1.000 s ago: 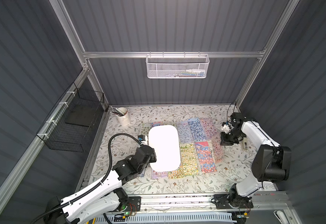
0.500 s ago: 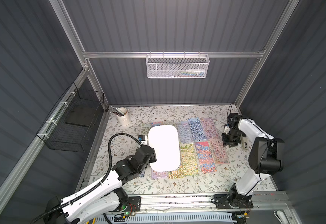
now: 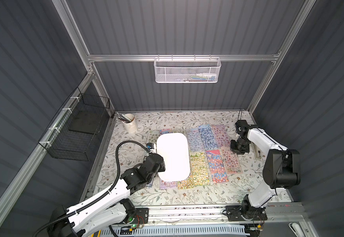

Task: Take the stickers out of the storage box
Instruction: Move the sticker to the center of the board.

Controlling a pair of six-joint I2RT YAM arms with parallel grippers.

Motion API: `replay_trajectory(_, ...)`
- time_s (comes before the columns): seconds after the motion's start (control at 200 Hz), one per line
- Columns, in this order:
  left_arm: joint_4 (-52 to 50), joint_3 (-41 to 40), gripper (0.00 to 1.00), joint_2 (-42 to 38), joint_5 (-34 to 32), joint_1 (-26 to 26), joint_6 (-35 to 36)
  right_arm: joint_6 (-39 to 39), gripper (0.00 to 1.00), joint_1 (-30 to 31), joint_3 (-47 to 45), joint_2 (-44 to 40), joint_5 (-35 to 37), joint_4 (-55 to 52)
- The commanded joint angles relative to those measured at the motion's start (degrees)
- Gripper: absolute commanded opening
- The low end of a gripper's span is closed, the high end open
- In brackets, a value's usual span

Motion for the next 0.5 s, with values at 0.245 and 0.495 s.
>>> replay_trajectory(0.245, -1.66, 4.17, 0.00, 0.03, -2.98, 0.23, 1.79, 10.10, 0.23, 5.18, -6.18, 2.56, 2.81, 7.21)
replay_trajectory(0.495, -2.42, 4.69, 0.00, -1.05, -4.51, 0.24, 2.08, 8.23, 0.24, 5.55, -8.70, 3.91, 2.20, 6.74)
